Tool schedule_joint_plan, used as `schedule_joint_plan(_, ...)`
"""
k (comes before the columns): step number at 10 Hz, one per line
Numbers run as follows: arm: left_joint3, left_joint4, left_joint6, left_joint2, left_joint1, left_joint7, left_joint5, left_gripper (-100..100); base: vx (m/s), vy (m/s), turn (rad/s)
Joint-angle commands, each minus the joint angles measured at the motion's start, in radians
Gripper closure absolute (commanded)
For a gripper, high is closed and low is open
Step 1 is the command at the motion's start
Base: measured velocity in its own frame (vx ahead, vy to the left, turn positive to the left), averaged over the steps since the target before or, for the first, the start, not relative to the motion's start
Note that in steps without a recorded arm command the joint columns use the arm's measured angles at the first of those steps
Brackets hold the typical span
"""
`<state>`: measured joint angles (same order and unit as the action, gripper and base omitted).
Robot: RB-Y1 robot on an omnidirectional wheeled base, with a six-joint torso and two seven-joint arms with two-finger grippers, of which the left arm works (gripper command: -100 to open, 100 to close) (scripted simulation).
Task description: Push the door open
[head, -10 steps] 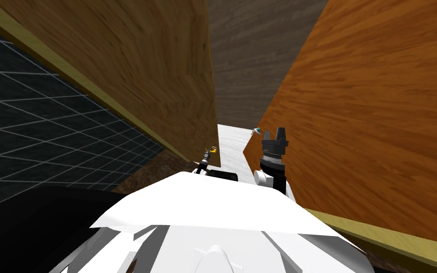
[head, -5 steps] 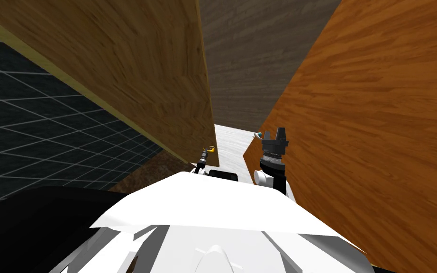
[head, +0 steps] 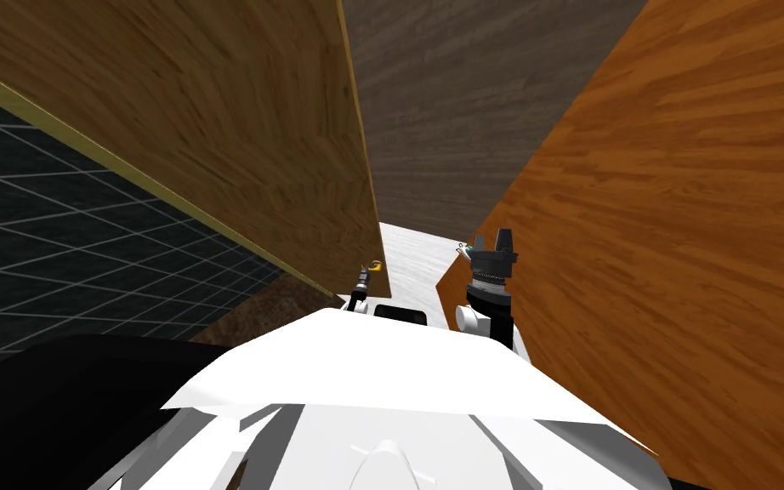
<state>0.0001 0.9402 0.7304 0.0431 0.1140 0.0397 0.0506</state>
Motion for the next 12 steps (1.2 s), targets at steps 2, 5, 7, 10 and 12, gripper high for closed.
schedule_joint_plan(2, 0.035, -0.005, 0.001, -0.013, -0.015, 0.008, 0.014, 100, 0.193, -0.090, 0.077)
schedule_joint_plan(5, 0.067, -0.014, 0.001, -0.043, -0.024, 0.017, 0.027, 100, 0.184, -0.096, 0.078)
schedule_joint_plan(7, 0.083, -0.013, 0.002, -0.018, -0.019, 0.021, 0.034, 100, 0.097, -0.014, 0.039)
schedule_joint_plan(10, 0.103, -0.012, 0.003, -0.003, -0.019, 0.029, 0.043, 100, 0.177, -0.011, 0.037)
schedule_joint_plan(12, 0.121, -0.011, 0.003, 0.007, -0.019, 0.036, 0.051, 100, 0.196, -0.023, 0.039)
